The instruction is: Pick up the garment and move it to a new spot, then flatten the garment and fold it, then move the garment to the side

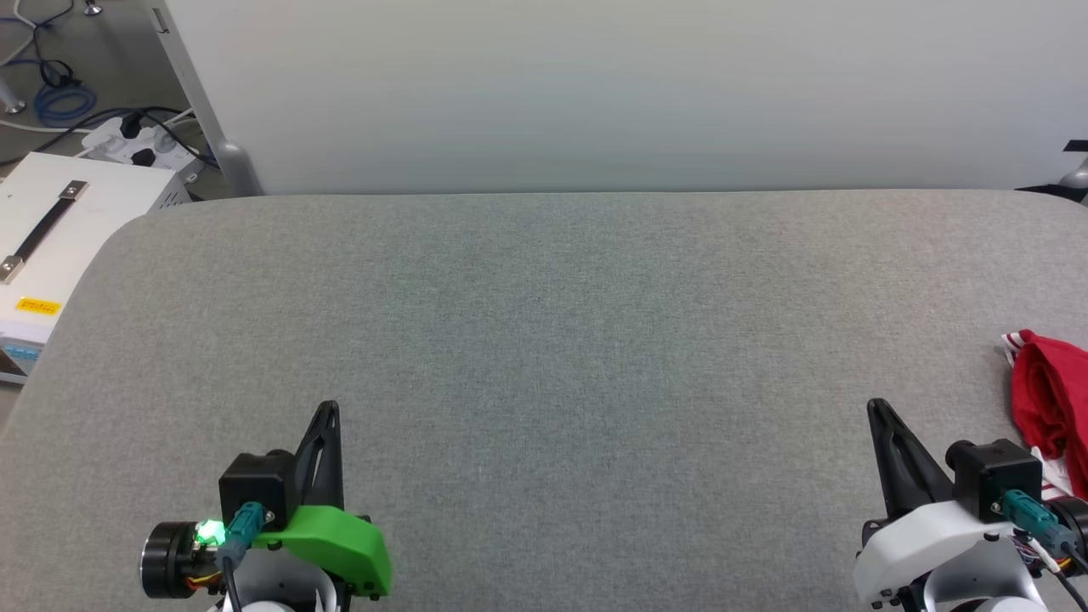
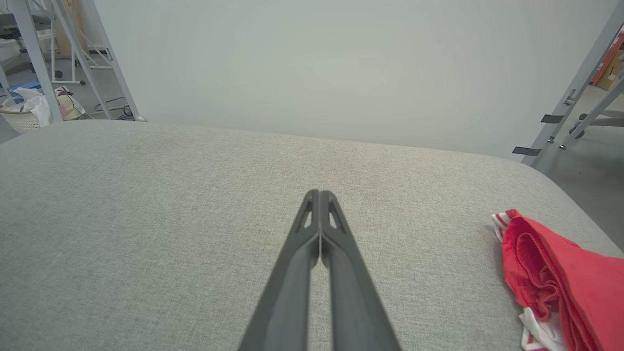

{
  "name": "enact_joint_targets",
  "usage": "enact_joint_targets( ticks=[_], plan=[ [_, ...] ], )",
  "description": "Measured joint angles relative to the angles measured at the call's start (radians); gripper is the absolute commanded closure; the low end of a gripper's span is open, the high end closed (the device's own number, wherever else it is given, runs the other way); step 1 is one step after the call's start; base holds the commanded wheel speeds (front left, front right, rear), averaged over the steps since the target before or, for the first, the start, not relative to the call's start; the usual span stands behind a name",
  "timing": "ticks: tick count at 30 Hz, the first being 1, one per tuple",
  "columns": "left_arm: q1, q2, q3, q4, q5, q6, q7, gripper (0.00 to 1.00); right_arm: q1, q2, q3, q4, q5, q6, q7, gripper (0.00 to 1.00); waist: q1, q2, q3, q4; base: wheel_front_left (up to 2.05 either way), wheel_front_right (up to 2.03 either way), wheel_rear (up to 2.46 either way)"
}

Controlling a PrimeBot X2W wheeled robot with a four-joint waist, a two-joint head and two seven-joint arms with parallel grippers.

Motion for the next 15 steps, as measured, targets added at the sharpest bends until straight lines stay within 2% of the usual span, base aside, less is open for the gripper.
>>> enact_joint_targets(
  ticks=[15],
  plan=[
    [-0.001, -0.018, 0.022, -0.023, 0.043, -0.002, 0.034, 1.0, -0.025, 0.0, 0.008, 0.029, -0.019, 0.0, -0.001, 1.0, 0.0, 0.0, -0.001, -0.005, 0.0, 0.0, 0.0]
  ],
)
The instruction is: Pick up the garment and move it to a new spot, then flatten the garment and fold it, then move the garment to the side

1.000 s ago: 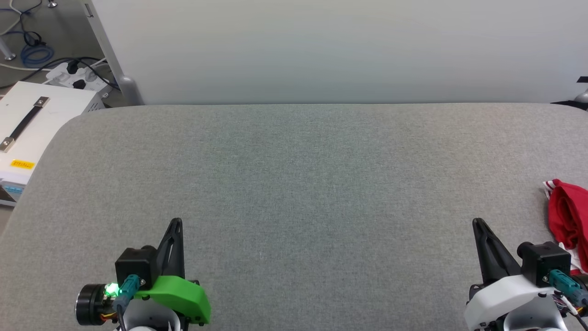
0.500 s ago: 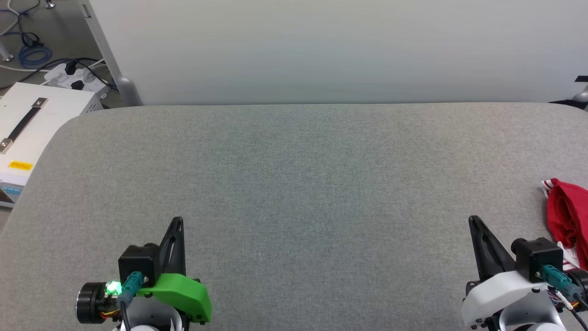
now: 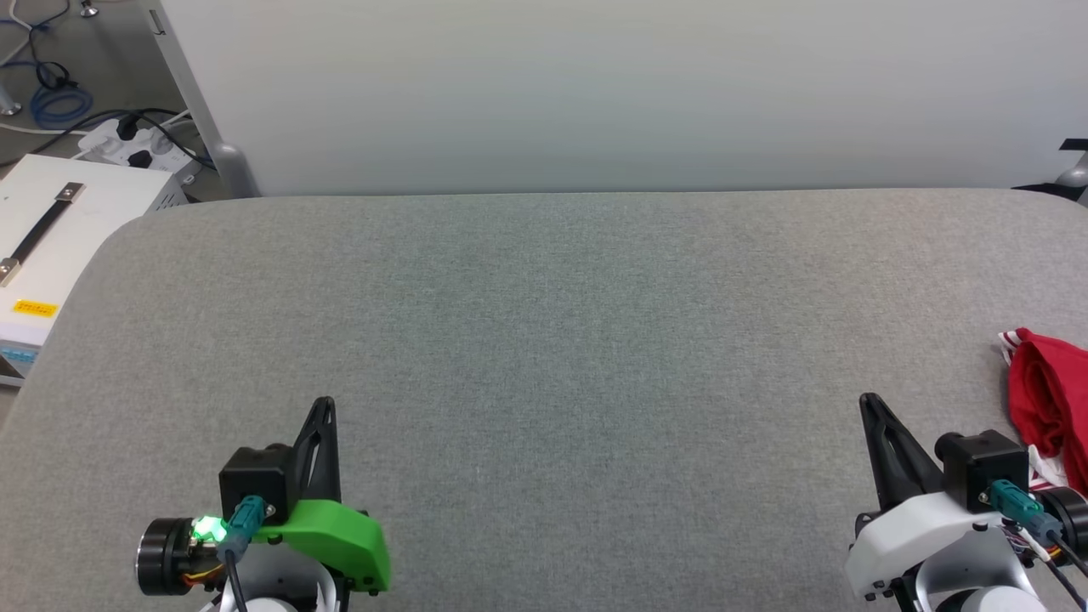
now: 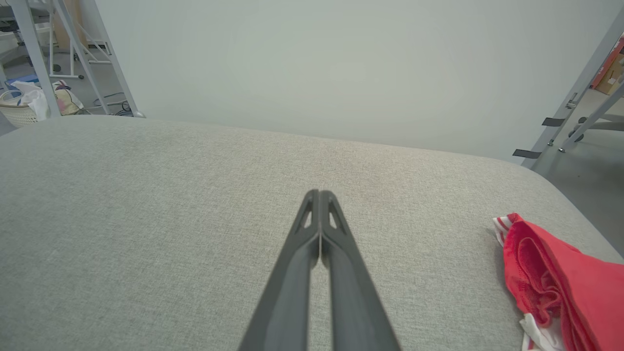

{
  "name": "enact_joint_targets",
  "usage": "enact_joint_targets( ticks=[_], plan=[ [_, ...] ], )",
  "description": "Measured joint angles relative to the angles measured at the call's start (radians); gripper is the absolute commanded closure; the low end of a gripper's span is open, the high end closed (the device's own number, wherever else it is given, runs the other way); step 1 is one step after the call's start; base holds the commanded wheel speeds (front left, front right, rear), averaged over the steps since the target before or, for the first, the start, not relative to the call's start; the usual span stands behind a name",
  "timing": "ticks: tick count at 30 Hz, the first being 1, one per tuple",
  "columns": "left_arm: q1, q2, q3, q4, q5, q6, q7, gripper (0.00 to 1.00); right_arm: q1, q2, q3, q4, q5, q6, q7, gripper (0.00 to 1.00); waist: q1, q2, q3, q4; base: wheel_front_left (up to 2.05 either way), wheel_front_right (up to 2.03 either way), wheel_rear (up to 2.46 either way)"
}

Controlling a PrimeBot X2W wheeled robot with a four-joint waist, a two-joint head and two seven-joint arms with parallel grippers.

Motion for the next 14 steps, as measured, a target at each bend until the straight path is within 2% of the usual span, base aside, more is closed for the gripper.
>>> enact_joint_targets(
  ticks=[14],
  plan=[
    [0.0, -0.015, 0.018, -0.014, 0.034, -0.007, 0.027, 1.0, -0.023, 0.001, 0.008, 0.028, -0.014, 0.0, 0.0, 1.0, 0.0, 0.0, -0.001, -0.004, 0.0, 0.0, 0.0]
  ],
)
